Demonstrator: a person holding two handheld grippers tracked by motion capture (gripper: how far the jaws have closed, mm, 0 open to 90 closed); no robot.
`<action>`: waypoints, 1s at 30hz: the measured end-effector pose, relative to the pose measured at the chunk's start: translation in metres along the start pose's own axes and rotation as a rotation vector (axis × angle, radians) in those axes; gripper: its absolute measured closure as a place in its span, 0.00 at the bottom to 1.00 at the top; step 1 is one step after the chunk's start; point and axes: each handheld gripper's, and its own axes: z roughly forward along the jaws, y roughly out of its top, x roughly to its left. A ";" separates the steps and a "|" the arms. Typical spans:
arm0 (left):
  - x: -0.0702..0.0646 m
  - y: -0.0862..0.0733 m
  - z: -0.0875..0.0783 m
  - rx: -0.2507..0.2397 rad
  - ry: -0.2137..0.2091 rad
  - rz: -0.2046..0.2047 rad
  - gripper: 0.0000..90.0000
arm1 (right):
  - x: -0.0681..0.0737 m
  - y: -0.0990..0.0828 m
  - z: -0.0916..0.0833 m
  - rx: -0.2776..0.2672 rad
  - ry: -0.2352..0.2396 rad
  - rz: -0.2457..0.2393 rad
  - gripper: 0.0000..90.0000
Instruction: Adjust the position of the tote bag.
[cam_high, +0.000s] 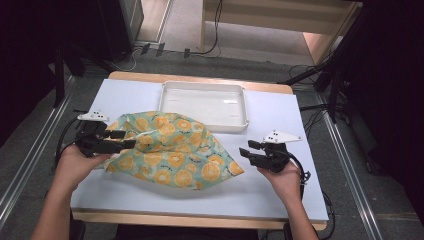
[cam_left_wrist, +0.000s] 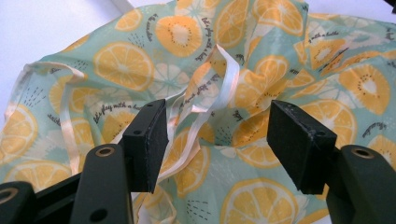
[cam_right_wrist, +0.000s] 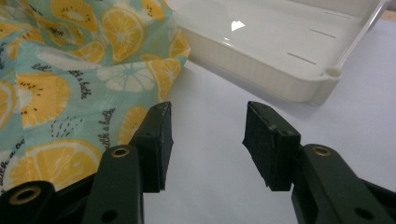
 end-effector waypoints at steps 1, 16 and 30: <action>0.000 0.000 0.000 0.000 0.000 0.000 0.44 | 0.000 -0.001 0.000 0.006 0.000 -0.004 0.57; 0.017 0.009 0.004 0.000 0.015 -0.005 0.38 | 0.003 -0.009 -0.003 0.036 -0.032 -0.002 0.53; 0.028 0.009 0.013 0.017 0.022 -0.003 0.36 | 0.002 -0.012 -0.006 0.010 -0.009 0.029 0.56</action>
